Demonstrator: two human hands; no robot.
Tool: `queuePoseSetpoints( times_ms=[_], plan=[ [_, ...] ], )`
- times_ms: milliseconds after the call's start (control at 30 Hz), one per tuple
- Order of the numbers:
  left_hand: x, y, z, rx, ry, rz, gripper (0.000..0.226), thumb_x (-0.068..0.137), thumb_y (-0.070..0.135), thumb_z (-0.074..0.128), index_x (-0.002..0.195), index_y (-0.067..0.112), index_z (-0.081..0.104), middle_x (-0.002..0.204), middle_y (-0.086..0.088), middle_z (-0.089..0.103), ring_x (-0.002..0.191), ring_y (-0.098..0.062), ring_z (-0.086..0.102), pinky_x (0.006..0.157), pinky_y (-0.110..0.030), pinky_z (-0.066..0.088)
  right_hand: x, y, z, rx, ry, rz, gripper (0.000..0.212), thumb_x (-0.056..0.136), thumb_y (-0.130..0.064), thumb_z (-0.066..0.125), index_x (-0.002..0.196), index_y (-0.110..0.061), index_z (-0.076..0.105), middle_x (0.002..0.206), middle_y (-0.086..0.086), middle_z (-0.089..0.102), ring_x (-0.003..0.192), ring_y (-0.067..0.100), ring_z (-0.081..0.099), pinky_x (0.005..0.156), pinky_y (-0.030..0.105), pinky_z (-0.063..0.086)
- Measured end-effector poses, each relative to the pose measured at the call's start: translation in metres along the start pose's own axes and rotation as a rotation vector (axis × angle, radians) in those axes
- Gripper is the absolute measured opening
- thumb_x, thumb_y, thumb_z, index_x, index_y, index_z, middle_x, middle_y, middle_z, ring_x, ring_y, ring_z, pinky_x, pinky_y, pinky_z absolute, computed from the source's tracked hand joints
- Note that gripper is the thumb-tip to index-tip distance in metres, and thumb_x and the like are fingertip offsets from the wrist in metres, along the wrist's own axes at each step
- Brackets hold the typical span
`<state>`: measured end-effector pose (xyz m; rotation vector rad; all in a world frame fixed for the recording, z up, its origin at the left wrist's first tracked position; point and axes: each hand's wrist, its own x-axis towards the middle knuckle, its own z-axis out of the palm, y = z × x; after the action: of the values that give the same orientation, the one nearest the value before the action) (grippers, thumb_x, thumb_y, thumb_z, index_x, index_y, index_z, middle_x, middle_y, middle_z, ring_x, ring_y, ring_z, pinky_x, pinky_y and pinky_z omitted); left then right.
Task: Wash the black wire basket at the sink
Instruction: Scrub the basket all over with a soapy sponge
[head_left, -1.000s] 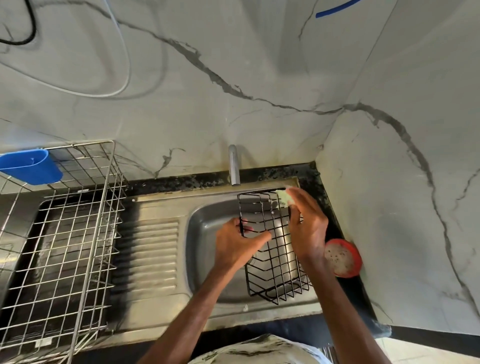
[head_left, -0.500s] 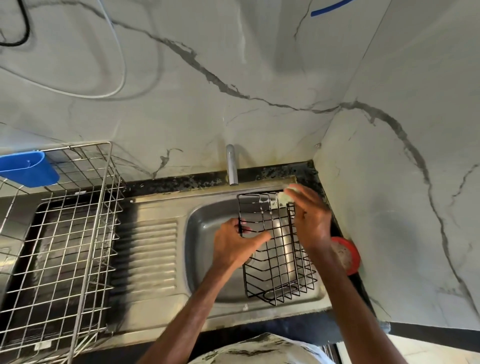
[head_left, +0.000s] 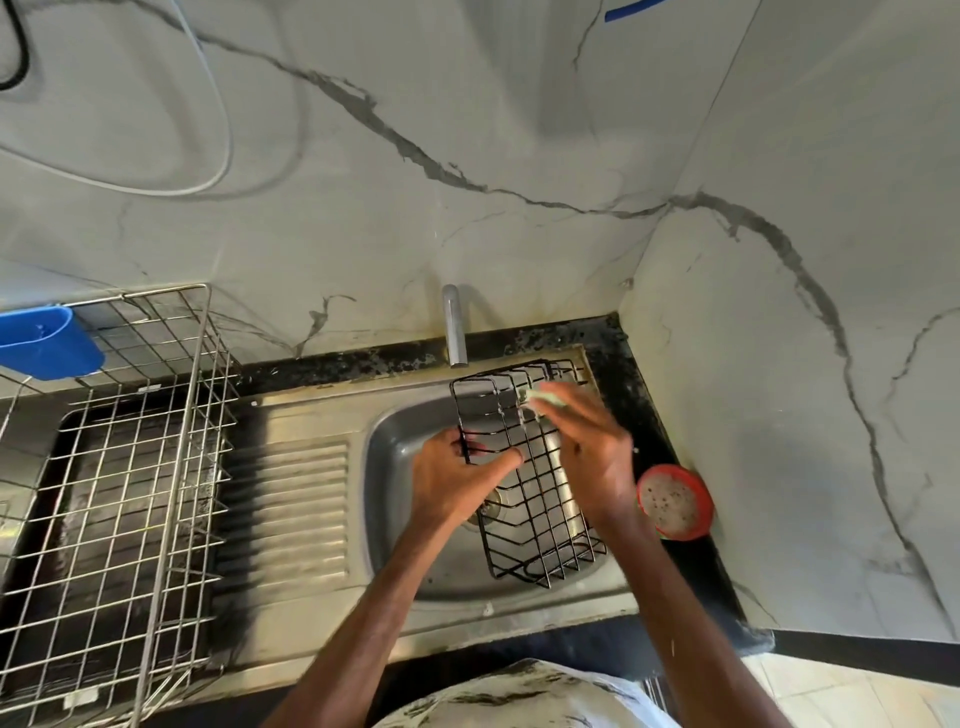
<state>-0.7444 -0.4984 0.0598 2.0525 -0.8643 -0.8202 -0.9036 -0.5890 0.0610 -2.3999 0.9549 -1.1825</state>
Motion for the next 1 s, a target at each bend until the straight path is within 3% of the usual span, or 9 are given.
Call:
queuePoseSetpoints(
  times_ms=[67, 200, 300, 467, 567, 667, 800, 900, 1000],
  plan=[
    [-0.001, -0.001, -0.001, -0.018, -0.012, -0.007, 0.064, 0.052, 0.070, 0.078, 0.097, 0.025, 0.072, 0.092, 0.014, 0.075, 0.085, 0.003, 0.070, 0.072, -0.019, 0.056, 0.007, 0.022, -0.011, -0.036, 0.085, 0.100, 0.043, 0.089, 0.022, 0.055, 0.113, -0.008, 0.075, 0.125, 0.000, 0.068, 0.116, 0.004, 0.063, 0.086, 0.020, 0.059],
    [-0.006, 0.001, 0.003, -0.037, -0.039, -0.014, 0.066, 0.050, 0.073, 0.077, 0.095, 0.026, 0.071, 0.091, 0.013, 0.074, 0.085, 0.000, 0.070, 0.073, -0.021, 0.056, 0.014, 0.031, -0.015, -0.071, 0.135, 0.247, 0.039, 0.088, 0.021, 0.060, 0.114, -0.004, 0.074, 0.120, 0.009, 0.072, 0.108, 0.013, 0.068, 0.088, 0.016, 0.057],
    [-0.005, 0.003, 0.007, -0.063, -0.036, -0.038, 0.065, 0.051, 0.073, 0.078, 0.094, 0.025, 0.071, 0.088, 0.012, 0.075, 0.083, -0.002, 0.072, 0.076, -0.026, 0.060, 0.011, -0.001, 0.001, -0.079, 0.054, 0.187, 0.047, 0.085, 0.027, 0.054, 0.116, -0.003, 0.073, 0.122, 0.011, 0.071, 0.113, 0.021, 0.069, 0.089, 0.024, 0.060],
    [-0.001, -0.001, 0.003, -0.105, 0.023, -0.035, 0.055, 0.060, 0.070, 0.077, 0.087, 0.022, 0.074, 0.077, 0.006, 0.077, 0.071, -0.014, 0.075, 0.068, -0.041, 0.065, -0.009, -0.042, 0.017, 0.064, -0.124, 0.000, 0.039, 0.089, 0.019, 0.057, 0.116, -0.002, 0.073, 0.125, 0.012, 0.070, 0.121, 0.021, 0.065, 0.095, 0.021, 0.056],
    [0.001, 0.000, -0.003, -0.113, 0.001, -0.057, 0.045, 0.064, 0.059, 0.085, 0.089, 0.023, 0.074, 0.077, 0.007, 0.078, 0.074, -0.016, 0.077, 0.071, -0.037, 0.065, -0.005, -0.027, 0.006, 0.062, -0.144, -0.089, 0.039, 0.089, 0.019, 0.053, 0.113, -0.003, 0.075, 0.123, 0.010, 0.071, 0.119, 0.020, 0.066, 0.098, 0.019, 0.054],
    [0.005, -0.002, -0.004, -0.107, -0.029, -0.081, 0.050, 0.058, 0.062, 0.088, 0.086, 0.023, 0.074, 0.079, 0.009, 0.078, 0.075, -0.012, 0.076, 0.077, -0.038, 0.065, 0.001, 0.006, -0.005, 0.007, -0.042, 0.018, 0.053, 0.087, 0.026, 0.052, 0.118, -0.011, 0.073, 0.127, 0.000, 0.068, 0.119, 0.013, 0.066, 0.090, 0.027, 0.060],
    [0.001, 0.003, -0.001, -0.132, -0.031, -0.100, 0.051, 0.058, 0.059, 0.089, 0.086, 0.019, 0.074, 0.078, 0.005, 0.078, 0.073, -0.016, 0.077, 0.075, -0.041, 0.066, 0.003, 0.018, -0.008, -0.044, 0.061, 0.196, 0.048, 0.088, 0.022, 0.061, 0.120, -0.012, 0.070, 0.123, 0.005, 0.071, 0.112, 0.012, 0.067, 0.092, 0.007, 0.050],
    [0.001, 0.006, 0.002, -0.148, -0.016, -0.097, 0.041, 0.068, 0.048, 0.090, 0.087, 0.015, 0.074, 0.078, -0.002, 0.078, 0.074, -0.026, 0.077, 0.072, -0.046, 0.065, -0.004, -0.014, 0.008, -0.038, -0.014, 0.084, 0.048, 0.086, 0.026, 0.054, 0.116, -0.005, 0.073, 0.124, 0.011, 0.071, 0.118, 0.020, 0.068, 0.092, 0.015, 0.055],
    [0.004, 0.004, -0.003, -0.158, -0.024, -0.079, 0.041, 0.073, 0.052, 0.085, 0.091, 0.017, 0.076, 0.080, -0.003, 0.078, 0.073, -0.028, 0.077, 0.070, -0.049, 0.065, -0.013, -0.031, 0.012, 0.034, -0.131, -0.059, 0.053, 0.080, 0.030, 0.051, 0.117, -0.002, 0.073, 0.125, 0.012, 0.070, 0.122, 0.021, 0.065, 0.100, 0.019, 0.052]
  ],
)
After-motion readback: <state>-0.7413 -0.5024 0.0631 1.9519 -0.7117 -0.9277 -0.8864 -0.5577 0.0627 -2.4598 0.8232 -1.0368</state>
